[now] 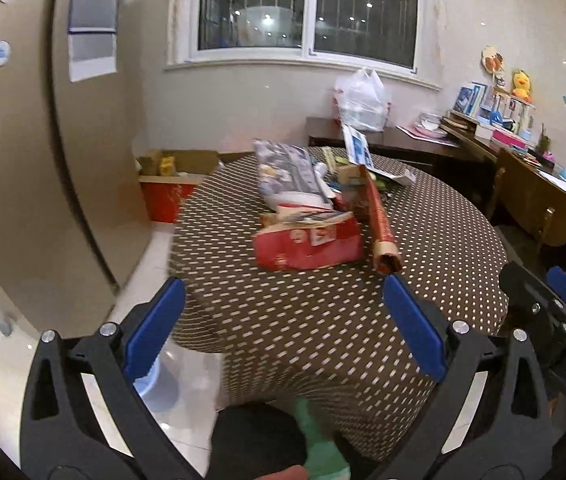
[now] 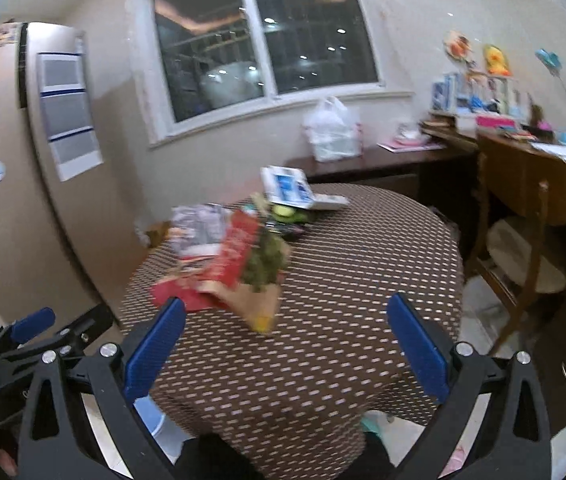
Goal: Collect trash
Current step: 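Grasp the rolled red paper tube with left tool while right tool grasps red paper bag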
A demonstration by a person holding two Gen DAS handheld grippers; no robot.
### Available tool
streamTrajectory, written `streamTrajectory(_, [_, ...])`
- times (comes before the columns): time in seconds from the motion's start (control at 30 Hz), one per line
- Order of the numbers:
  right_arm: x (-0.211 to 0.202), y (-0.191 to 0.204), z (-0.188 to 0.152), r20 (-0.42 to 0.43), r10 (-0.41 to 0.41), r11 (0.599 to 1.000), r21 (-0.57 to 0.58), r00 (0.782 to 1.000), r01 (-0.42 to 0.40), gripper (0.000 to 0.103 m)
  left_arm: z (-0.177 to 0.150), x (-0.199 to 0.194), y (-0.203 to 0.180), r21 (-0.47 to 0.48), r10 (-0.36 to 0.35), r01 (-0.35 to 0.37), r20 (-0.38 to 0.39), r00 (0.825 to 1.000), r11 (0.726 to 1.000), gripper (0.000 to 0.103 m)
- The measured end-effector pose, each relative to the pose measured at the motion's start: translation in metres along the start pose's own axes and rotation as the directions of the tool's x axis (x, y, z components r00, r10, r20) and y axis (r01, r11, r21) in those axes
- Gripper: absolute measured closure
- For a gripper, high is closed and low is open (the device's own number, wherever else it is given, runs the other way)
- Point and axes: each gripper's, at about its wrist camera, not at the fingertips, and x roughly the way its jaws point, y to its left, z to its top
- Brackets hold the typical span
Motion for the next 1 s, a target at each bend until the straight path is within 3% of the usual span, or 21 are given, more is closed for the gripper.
streamTrajectory(0.13, [0.021, -0.022, 0.0, -0.014, -0.068, 0.997, 0.02, 0.998, 0.069, 0.004, 0.006, 0.029, -0.022, 0.016, -0.069, 0.069, -0.031, 0.997, 0.997, 0.006])
streamTrajectory(0.33, [0.047, -0.047, 0.005, -0.029, -0.112, 0.992, 0.056, 0.993, 0.113, 0.004, 0.02, 0.074, -0.052, 0.04, -0.103, 0.105, -0.042, 0.994, 0.994, 0.006])
streamTrajectory(0.43, [0.063, -0.052, 0.008, -0.049, -0.115, 0.992, 0.054, 0.992, 0.117, 0.004, 0.025, 0.094, -0.059, 0.041, -0.118, 0.121, -0.072, 0.99, 0.992, 0.013])
streamTrajectory(0.53, [0.074, -0.052, 0.007, -0.064, -0.114, 0.992, 0.051, 0.991, 0.118, 0.004, 0.03, 0.116, -0.068, 0.029, -0.152, 0.157, -0.127, 0.98, 0.987, 0.035])
streamTrajectory(0.6, [0.08, -0.054, 0.007, -0.074, -0.115, 0.992, 0.049, 0.991, 0.119, 0.004, 0.029, 0.128, -0.072, 0.024, -0.183, 0.19, -0.173, 0.968, 0.981, 0.067])
streamTrajectory(0.67, [0.085, -0.057, 0.009, -0.079, -0.12, 0.991, 0.051, 0.99, 0.124, 0.004, 0.028, 0.136, -0.077, 0.018, -0.221, 0.229, -0.192, 0.956, 0.973, 0.078])
streamTrajectory(0.8, [0.082, -0.065, 0.012, -0.062, -0.138, 0.988, 0.068, 0.988, 0.142, 0.004, 0.031, 0.129, -0.082, 0.039, -0.256, 0.263, -0.131, 0.958, 0.964, 0.088])
streamTrajectory(0.87, [0.079, -0.068, 0.015, -0.048, -0.134, 0.987, 0.086, 0.99, 0.138, 0.004, 0.035, 0.114, -0.081, 0.03, -0.3, 0.303, -0.068, 0.951, 0.953, 0.089])
streamTrajectory(1.0, [0.075, -0.057, 0.023, -0.031, -0.111, 0.992, 0.065, 0.993, 0.112, 0.004, 0.043, 0.074, -0.071, 0.048, -0.325, 0.322, 0.076, 0.943, 0.946, 0.089])
